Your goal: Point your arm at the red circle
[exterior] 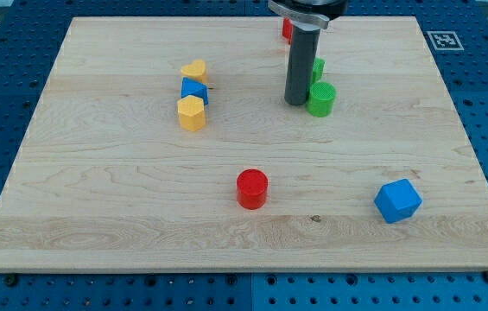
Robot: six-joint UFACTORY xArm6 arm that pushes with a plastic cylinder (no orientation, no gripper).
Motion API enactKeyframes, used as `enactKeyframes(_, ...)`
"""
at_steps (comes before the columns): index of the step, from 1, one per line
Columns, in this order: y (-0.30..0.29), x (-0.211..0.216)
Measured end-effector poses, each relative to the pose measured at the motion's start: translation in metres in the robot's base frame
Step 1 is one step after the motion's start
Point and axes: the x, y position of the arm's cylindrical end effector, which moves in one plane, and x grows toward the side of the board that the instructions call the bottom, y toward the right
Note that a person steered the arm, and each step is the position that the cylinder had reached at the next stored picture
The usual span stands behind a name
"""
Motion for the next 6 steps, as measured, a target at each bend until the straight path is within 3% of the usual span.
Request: enactKeyframes(6,-0.076,0.074)
